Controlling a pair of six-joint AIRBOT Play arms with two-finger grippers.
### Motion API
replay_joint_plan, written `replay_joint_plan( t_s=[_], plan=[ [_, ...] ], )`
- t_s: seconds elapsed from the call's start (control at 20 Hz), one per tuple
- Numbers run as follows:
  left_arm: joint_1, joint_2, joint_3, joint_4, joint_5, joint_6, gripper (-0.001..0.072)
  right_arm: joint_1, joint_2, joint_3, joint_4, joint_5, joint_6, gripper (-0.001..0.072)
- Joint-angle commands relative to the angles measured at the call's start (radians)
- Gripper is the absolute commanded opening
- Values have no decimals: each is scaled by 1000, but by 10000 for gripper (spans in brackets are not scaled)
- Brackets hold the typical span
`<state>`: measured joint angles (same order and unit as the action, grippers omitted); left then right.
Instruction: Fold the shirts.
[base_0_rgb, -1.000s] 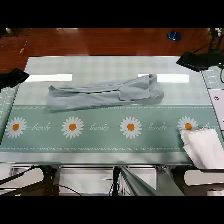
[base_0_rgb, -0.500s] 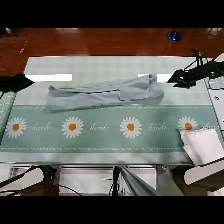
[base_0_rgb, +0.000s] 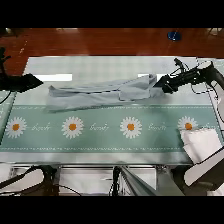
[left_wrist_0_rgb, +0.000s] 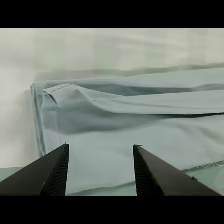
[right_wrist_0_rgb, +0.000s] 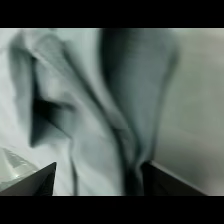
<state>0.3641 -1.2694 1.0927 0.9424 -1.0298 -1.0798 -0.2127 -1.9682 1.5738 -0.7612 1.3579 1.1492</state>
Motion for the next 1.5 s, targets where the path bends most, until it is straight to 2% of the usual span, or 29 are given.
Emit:
replay_joint_plan(
  t_s=[0.0, 0.15, 0.2, 0.25, 0.3, 0.45, 0.55, 0.6, 0.65, 0.75, 0.8, 0.85, 1.15, 1.45],
  plan=[
    [-35, -4, 1, 2, -3, 0, 490, 68, -40, 0, 50, -27, -19, 626],
    [-47, -5, 1, 2, -3, 0, 490, 120, -46, 0, 46, -81, -42, 591],
    [-47, -5, 1, 1, -3, 0, 490, 132, -46, 0, 47, -104, -46, 441],
    [-47, -5, 1, 1, -3, 0, 490, 135, -46, 0, 48, -117, -45, 219],
    [-47, -5, 1, 1, -3, 0, 490, 135, -45, 0, 56, -111, -43, 29],
    [-55, -5, 1, -4, -11, -5, 461, 120, 8, 0, 61, -63, -39, 32],
    [-78, -5, 1, -62, -29, -47, 425, 117, 88, 0, 32, -50, -25, 32],
    [-96, -5, 1, -116, -38, -57, 275, 117, 131, 0, 6, -53, -6, 32],
    [-124, -5, 1, -177, -37, -59, 182, 117, 178, 0, -29, -56, 23, 32],
    [-200, -9, 1, -285, -15, -60, 176, 117, 259, 0, -101, -46, 76, 32],
    [-245, -13, 1, -328, 9, -59, 80, 117, 293, 0, -129, -29, 93, 32],
    [-301, -20, 1, -362, 50, -60, 30, 117, 319, 0, -160, -11, 106, 32],
    [-649, -147, 1, -544, 323, -60, 30, 117, 397, 0, -281, 87, 163, 32],
    [-829, -359, 1, -761, 341, -60, 29, 130, 427, 0, -334, 136, 179, 32]
  ],
)
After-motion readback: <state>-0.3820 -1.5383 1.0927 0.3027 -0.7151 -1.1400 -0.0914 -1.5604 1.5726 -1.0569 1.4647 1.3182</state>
